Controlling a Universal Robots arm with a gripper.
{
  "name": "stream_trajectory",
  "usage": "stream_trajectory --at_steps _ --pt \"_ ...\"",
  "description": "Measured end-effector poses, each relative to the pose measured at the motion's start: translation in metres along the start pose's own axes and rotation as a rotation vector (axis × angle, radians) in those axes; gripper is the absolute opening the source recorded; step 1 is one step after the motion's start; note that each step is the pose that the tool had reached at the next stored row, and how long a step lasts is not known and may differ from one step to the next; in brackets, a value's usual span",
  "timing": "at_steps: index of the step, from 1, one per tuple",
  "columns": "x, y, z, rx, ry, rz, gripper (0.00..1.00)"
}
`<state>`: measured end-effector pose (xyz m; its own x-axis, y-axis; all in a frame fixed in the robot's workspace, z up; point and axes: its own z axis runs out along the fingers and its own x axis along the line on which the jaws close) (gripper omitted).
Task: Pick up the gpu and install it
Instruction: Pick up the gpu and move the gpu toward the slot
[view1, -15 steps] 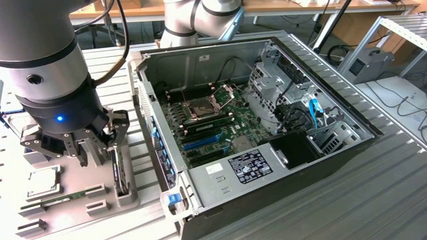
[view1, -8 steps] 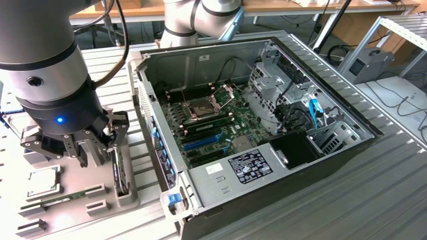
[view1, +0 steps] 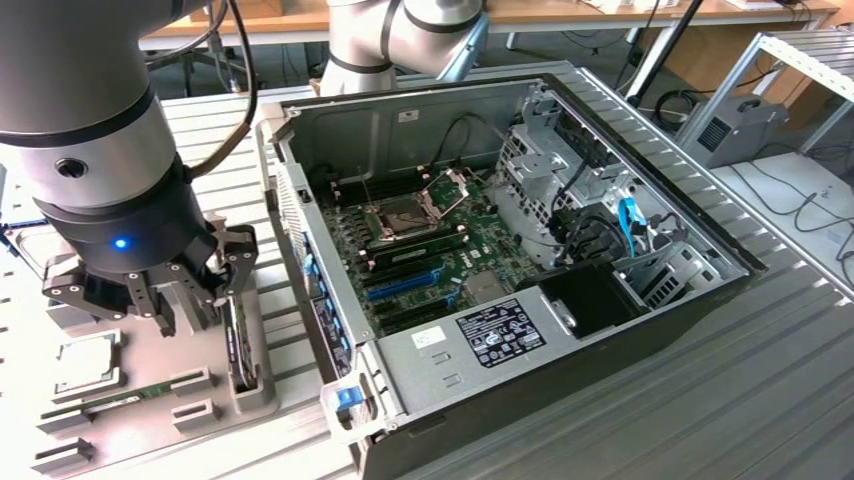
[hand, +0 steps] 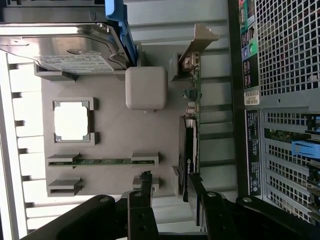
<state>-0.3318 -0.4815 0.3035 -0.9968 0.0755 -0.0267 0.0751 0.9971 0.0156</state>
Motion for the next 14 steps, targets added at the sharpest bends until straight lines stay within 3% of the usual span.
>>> stream_trajectory --at_steps 14 --pt "0.0016 -0.0002 0.006 0.0005 0.0 0.0 0.42"
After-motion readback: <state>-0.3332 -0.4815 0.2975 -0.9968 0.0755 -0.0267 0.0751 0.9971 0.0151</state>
